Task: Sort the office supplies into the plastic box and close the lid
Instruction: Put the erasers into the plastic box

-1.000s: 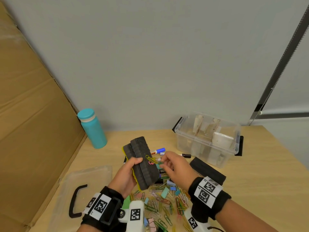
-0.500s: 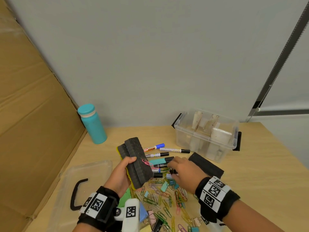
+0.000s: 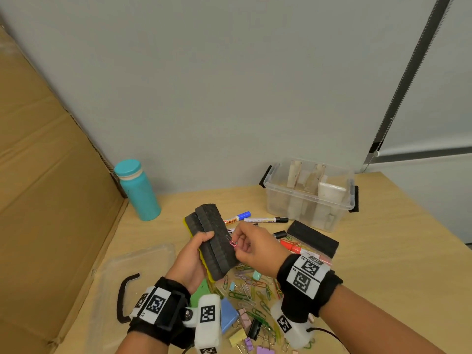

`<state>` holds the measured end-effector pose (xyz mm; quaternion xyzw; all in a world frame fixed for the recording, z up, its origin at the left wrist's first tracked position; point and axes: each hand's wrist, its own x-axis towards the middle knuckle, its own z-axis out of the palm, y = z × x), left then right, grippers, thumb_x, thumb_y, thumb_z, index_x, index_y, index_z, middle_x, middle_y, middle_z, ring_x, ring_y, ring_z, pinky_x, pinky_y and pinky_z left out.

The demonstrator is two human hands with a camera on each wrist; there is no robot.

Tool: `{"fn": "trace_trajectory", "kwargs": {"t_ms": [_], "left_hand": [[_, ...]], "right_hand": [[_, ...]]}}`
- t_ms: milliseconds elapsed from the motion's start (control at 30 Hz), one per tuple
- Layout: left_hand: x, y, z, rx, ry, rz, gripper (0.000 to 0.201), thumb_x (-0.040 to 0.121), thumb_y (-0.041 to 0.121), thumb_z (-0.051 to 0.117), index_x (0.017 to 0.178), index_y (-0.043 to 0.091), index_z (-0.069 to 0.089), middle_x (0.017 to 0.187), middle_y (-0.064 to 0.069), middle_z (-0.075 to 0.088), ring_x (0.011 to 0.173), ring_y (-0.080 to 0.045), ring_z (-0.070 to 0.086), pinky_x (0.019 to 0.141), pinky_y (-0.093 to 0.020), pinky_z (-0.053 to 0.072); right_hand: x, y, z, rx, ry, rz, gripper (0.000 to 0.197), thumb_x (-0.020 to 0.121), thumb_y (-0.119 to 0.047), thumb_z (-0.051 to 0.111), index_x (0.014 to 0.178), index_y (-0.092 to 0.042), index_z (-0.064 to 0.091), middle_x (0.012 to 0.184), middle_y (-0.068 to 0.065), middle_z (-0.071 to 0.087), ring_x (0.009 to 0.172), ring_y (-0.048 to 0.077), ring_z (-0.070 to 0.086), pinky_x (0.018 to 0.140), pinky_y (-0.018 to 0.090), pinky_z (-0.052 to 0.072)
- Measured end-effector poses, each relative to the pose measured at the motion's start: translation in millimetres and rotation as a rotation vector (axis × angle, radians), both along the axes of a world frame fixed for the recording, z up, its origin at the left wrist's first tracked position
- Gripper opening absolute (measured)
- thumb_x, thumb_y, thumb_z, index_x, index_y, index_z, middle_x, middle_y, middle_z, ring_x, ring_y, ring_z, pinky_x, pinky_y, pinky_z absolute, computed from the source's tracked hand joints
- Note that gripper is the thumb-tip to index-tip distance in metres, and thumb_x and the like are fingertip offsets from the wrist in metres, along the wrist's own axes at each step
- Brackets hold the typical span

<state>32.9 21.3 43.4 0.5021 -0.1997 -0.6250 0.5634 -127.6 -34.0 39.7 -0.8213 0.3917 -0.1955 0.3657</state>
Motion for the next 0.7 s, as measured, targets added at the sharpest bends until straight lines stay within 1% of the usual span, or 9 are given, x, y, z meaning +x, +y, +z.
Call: {"fn": "trace_trajectory", "kwargs": {"t_ms": [67, 133, 167, 233, 300, 400, 500, 600, 700], "left_hand": [[7.1, 0.2, -0.2, -0.007, 0.012, 0.012, 0.035, 0.092, 0.018, 0.049, 0.125, 0.008, 0.054, 0.121, -0.016, 0.064, 0.111, -0.032, 0.061, 0.094, -0.05, 0.047], [12.9, 1.0, -1.1, -0.014, 0.028, 0.01, 0.035, 0.093, 0.018, 0.049, 0.126, 0.009, 0.054, 0.123, -0.015, 0.063, 0.115, -0.032, 0.058, 0.1, -0.05, 0.044], [14.1, 2.1, -1.6, -0.022, 0.033, 0.0, 0.033, 0.093, 0.019, 0.049, 0.124, 0.01, 0.055, 0.121, -0.014, 0.064, 0.114, -0.031, 0.059, 0.099, -0.05, 0.044], [10.8, 8.5, -3.2, -0.026, 0.037, -0.034, 0.024, 0.094, 0.018, 0.048, 0.114, 0.013, 0.059, 0.108, -0.009, 0.07, 0.105, -0.027, 0.063, 0.093, -0.046, 0.048], [4.5, 8.5, -4.2, -0.026, 0.023, -0.038, 0.02, 0.095, 0.019, 0.046, 0.109, 0.016, 0.06, 0.103, -0.006, 0.071, 0.1, -0.024, 0.064, 0.088, -0.043, 0.049], [11.2, 10.8, -3.9, -0.026, -0.002, -0.014, 0.03, 0.094, 0.02, 0.048, 0.123, 0.014, 0.054, 0.117, -0.009, 0.065, 0.106, -0.025, 0.062, 0.084, -0.042, 0.05], [18.3, 10.9, -6.4, -0.033, -0.019, 0.007, 0.03, 0.094, 0.021, 0.048, 0.124, 0.016, 0.052, 0.118, -0.007, 0.064, 0.105, -0.023, 0.062, 0.08, -0.041, 0.05], [10.3, 6.5, -12.1, -0.019, -0.023, 0.024, 0.024, 0.095, 0.022, 0.048, 0.117, 0.019, 0.056, 0.116, -0.005, 0.064, 0.106, -0.023, 0.061, 0.085, -0.043, 0.048], [-2.1, 1.6, -18.5, 0.0, -0.026, 0.044, 0.025, 0.095, 0.025, 0.048, 0.118, 0.02, 0.055, 0.116, -0.004, 0.064, 0.106, -0.023, 0.061, 0.087, -0.044, 0.046]], "right_hand": [[-4.0, 2.2, -6.0, -0.01, 0.116, -0.016, 0.012, 0.084, -0.006, 0.052, 0.092, -0.014, 0.056, 0.081, -0.001, 0.054, 0.07, 0.012, 0.049, 0.066, 0.026, 0.046], [-12.7, 5.8, -12.7, -0.024, 0.267, -0.017, 0.018, 0.085, -0.004, 0.047, 0.097, -0.013, 0.057, 0.087, 0.002, 0.058, 0.077, 0.015, 0.054, 0.067, 0.023, 0.044], [-17.8, 6.9, -16.8, -0.016, 0.356, -0.016, 0.024, 0.086, -0.003, 0.046, 0.104, -0.015, 0.057, 0.097, 0.003, 0.059, 0.086, 0.018, 0.057, 0.073, 0.023, 0.046], [-31.0, 12.8, -23.9, 0.012, 0.553, -0.027, 0.041, 0.086, -0.001, 0.047, 0.122, -0.019, 0.052, 0.119, 0.004, 0.056, 0.107, 0.021, 0.055, 0.089, 0.03, 0.048], [-43.8, 8.8, -28.8, -0.004, 0.661, -0.061, 0.05, 0.086, -0.002, 0.049, 0.131, -0.023, 0.047, 0.129, 0.002, 0.051, 0.116, 0.023, 0.052, 0.095, 0.035, 0.047], [-49.0, -0.8, -25.9, -0.06, 0.643, -0.108, 0.041, 0.089, -0.008, 0.049, 0.126, -0.024, 0.051, 0.126, 0.001, 0.056, 0.109, 0.022, 0.056, 0.088, 0.033, 0.049], [-63.5, -12.7, -18.3, -0.131, 0.63, -0.22, 0.031, 0.091, -0.016, 0.045, 0.12, -0.025, 0.054, 0.122, 0.002, 0.056, 0.106, 0.023, 0.056, 0.082, 0.034, 0.049], [-97.0, -31.6, -19.3, -0.212, 0.649, -0.352, 0.028, 0.092, -0.017, 0.046, 0.118, -0.02, 0.054, 0.118, 0.003, 0.054, 0.106, 0.024, 0.053, 0.084, 0.037, 0.05], [-131.1, -49.6, -26.2, -0.171, 0.706, -0.417, 0.032, 0.089, -0.02, 0.05, 0.121, -0.016, 0.049, 0.122, 0.005, 0.048, 0.113, 0.025, 0.047, 0.09, 0.037, 0.047]]}}
